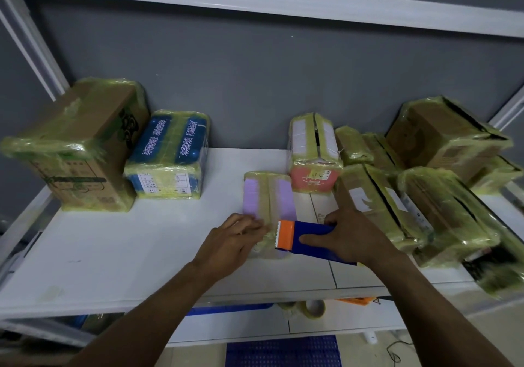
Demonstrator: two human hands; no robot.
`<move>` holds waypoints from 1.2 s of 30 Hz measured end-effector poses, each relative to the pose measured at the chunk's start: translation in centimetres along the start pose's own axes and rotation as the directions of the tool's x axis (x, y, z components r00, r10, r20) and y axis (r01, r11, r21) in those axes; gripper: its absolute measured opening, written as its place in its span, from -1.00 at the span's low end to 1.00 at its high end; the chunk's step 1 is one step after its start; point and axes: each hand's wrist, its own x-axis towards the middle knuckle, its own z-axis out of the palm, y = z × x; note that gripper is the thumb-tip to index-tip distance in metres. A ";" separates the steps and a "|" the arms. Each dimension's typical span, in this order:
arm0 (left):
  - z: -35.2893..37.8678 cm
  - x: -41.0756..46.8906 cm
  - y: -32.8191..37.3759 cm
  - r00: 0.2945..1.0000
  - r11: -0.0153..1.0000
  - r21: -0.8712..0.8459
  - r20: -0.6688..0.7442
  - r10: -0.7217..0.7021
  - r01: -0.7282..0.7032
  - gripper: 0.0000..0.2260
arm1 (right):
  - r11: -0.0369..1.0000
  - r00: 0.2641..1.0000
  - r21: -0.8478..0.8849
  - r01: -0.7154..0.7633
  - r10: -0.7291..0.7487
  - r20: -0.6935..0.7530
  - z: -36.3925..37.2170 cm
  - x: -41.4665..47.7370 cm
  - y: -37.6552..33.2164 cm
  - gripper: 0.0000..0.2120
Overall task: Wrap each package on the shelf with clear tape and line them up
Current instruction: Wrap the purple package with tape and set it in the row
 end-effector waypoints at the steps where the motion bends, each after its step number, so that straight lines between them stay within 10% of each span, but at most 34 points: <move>1: 0.0 0.0 0.3 1.000 1.000 -0.001 -0.008 -0.022 0.022 -0.59 | 1.000 1.000 0.002 -0.001 0.001 0.003 0.0 -0.1 0.0 -0.50; 20: -0.9 1.6 -0.2 0.999 0.995 -0.089 -0.022 0.035 -0.037 -0.73 | 0.997 0.998 0.068 -0.036 0.039 -0.045 -0.7 -2.4 2.0 -0.50; 27: -1.3 1.9 0.6 0.993 0.998 -0.036 0.111 0.046 -0.042 -0.50 | 0.997 0.998 0.044 -0.068 0.068 -0.007 -0.4 -1.4 2.1 -0.46; 36: -0.6 2.6 2.3 0.999 0.998 -0.050 -0.027 -0.028 0.027 -0.82 | 0.997 0.999 0.057 -0.046 0.047 -0.021 0.2 -1.4 1.8 -0.41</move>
